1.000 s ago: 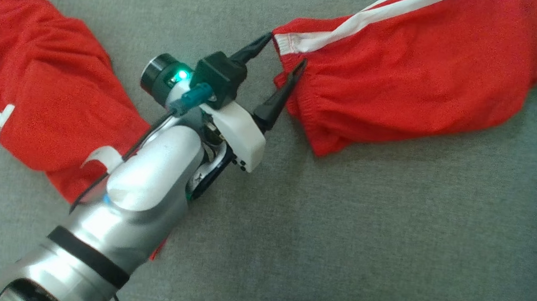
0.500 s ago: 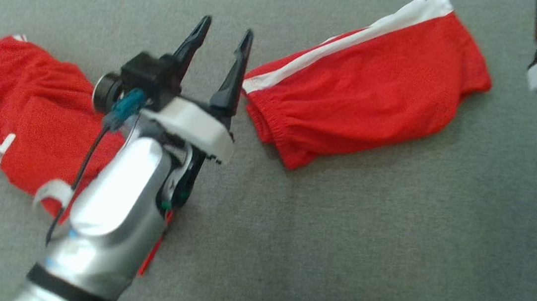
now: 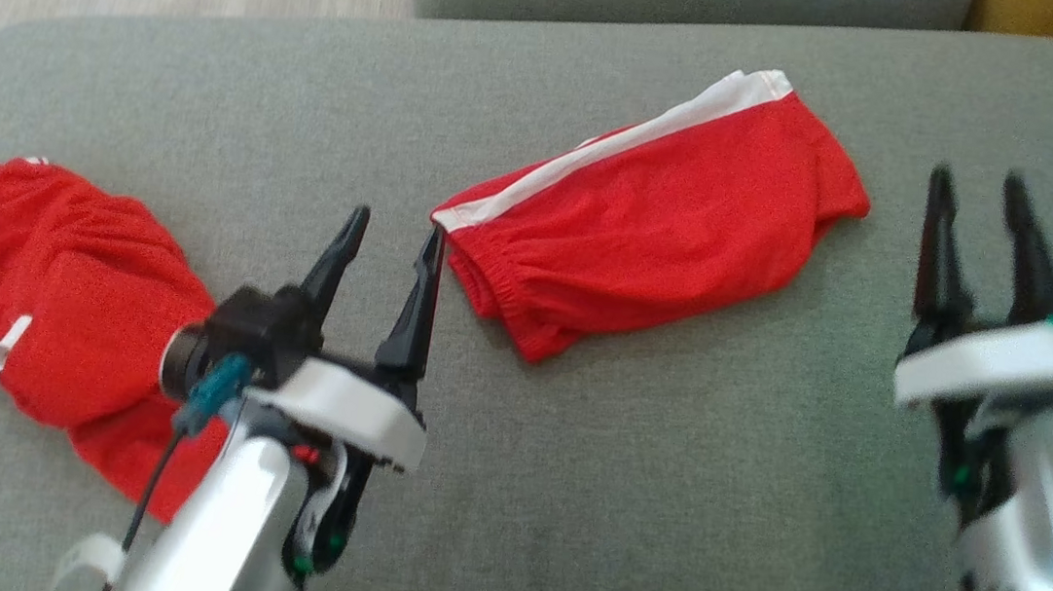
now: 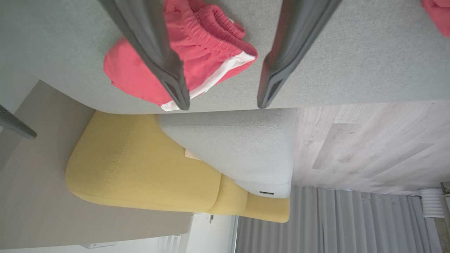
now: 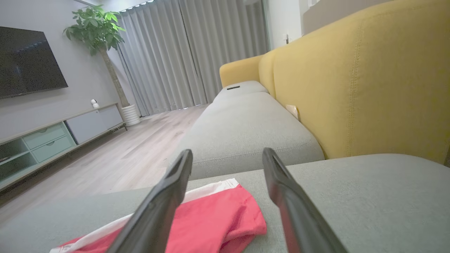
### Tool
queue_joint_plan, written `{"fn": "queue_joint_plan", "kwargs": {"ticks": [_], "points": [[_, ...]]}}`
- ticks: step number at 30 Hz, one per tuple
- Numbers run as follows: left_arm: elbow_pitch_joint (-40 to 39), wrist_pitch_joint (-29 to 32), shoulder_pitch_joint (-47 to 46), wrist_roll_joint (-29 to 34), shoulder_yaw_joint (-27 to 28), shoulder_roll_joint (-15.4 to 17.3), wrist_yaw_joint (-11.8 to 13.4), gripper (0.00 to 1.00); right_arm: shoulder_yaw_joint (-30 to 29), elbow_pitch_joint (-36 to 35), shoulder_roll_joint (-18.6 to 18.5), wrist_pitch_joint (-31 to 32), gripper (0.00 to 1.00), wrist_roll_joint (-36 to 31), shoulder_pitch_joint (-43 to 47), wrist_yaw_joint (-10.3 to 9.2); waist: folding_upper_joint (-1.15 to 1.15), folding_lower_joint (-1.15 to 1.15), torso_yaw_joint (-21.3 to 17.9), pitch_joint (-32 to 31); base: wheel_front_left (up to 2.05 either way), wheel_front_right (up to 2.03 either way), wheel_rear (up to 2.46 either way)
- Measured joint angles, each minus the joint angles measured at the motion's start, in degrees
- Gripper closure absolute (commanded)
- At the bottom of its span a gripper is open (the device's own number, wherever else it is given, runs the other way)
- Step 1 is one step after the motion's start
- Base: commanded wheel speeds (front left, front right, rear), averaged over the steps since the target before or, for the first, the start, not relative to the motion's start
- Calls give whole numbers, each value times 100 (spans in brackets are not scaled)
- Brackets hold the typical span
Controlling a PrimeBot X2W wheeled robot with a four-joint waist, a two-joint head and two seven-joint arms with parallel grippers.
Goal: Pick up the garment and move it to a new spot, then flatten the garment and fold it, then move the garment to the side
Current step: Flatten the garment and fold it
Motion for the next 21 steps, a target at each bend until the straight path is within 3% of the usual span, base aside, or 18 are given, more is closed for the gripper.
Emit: {"fn": "queue_joint_plan", "kwargs": {"ticks": [5, 8, 17, 21], "points": [[-170, 0, 519, 193, 179, -88, -71, 0, -676, -621, 650, 75, 0, -666, 998, 0, 0, 0, -55, -163, 0, 0, 0], [-183, 0, 736, 222, 229, -108, -124, 0, -837, -975, 844, 271, 0, -911, 1379, 0, 0, 0, -88, -188, 0, 0, 0], [-210, 0, 751, 377, 330, -138, -308, 0, -1222, -1439, 978, 812, 0, -1060, 1560, 0, 0, 0, 32, 35, 0, 0, 0], [-216, 0, 565, 376, 291, -145, -320, 0, -1523, -1171, 1022, 1211, 0, -516, 1314, 0, 0, 0, 143, 249, 0, 0, 0]]}}
